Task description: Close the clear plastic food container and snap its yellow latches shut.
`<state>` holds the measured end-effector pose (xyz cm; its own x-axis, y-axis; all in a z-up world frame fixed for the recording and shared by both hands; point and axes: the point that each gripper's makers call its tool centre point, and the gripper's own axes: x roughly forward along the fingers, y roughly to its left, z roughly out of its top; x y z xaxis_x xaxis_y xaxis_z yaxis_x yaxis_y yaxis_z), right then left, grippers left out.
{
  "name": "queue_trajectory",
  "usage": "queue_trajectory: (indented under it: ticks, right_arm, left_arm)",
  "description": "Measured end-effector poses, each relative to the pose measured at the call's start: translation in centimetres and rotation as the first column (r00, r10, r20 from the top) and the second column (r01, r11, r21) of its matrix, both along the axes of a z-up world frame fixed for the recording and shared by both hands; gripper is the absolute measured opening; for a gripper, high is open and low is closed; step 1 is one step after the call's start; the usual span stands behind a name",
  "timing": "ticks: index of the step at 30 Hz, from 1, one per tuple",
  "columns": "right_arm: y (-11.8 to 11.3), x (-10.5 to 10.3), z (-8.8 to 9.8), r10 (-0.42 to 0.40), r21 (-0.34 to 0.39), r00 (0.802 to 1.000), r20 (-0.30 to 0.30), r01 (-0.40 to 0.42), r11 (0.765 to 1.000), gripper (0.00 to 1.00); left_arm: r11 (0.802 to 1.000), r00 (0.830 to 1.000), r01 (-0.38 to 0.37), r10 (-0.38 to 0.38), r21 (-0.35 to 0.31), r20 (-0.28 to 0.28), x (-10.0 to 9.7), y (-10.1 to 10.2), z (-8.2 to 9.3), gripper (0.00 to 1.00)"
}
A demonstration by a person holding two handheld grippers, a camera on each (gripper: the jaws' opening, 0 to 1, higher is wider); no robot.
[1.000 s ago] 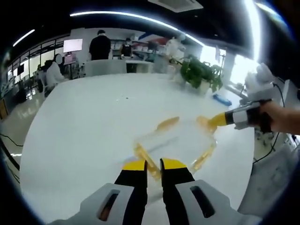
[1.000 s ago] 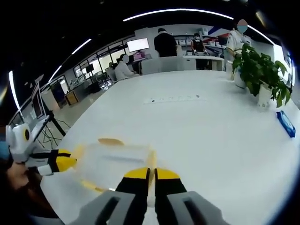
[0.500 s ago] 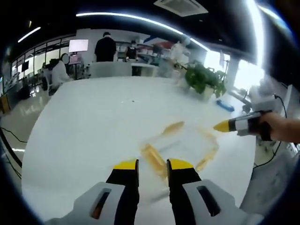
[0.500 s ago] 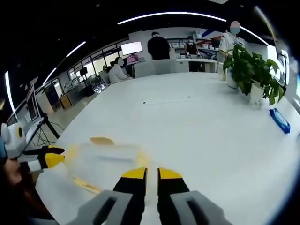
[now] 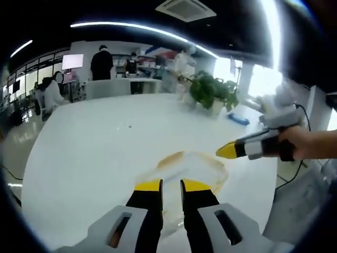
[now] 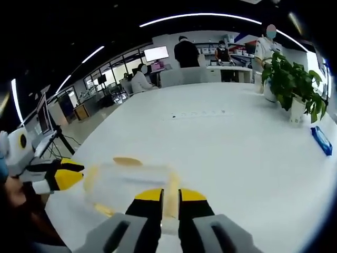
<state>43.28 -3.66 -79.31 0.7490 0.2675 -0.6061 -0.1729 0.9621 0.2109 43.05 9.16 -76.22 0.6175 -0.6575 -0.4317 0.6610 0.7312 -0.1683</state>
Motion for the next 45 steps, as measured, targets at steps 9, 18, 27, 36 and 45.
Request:
queue_trajectory:
  ticks: [9, 18, 27, 36, 45]
  right_arm:
    - [0.3, 0.0, -0.6, 0.016, 0.003, 1.0, -0.017, -0.016, 1.0, 0.1]
    - [0.7, 0.1, -1.2, 0.032, -0.002, 0.999, -0.026, -0.033, 0.999, 0.12]
    - [0.9, 0.1, -1.4, 0.036, -0.002, 0.999, -0.031, -0.036, 0.999, 0.13]
    - [1.0, -0.1, -1.6, 0.037, -0.002, 0.999, -0.038, -0.037, 0.999, 0.13]
    - [0.9, 0.0, -1.7, 0.034, 0.0, 0.999, -0.038, -0.035, 0.999, 0.13]
  left_arm:
    - [0.999, 1.0, 0.022, -0.021, 0.041, -0.015, 0.0, -1.2, -1.6, 0.3]
    - [0.998, 1.0, -0.006, 0.007, 0.066, -0.016, 0.2, -0.2, -1.8, 0.32]
    - [0.998, 0.998, -0.054, 0.055, 0.025, -0.044, -0.3, 0.8, -1.2, 0.3]
    - [1.0, 0.998, -0.015, 0.016, 0.02, -0.06, -1.1, -1.1, -1.8, 0.33]
    - [0.994, 0.993, -0.107, 0.108, 0.018, -0.045, 0.0, 0.0, -1.6, 0.34]
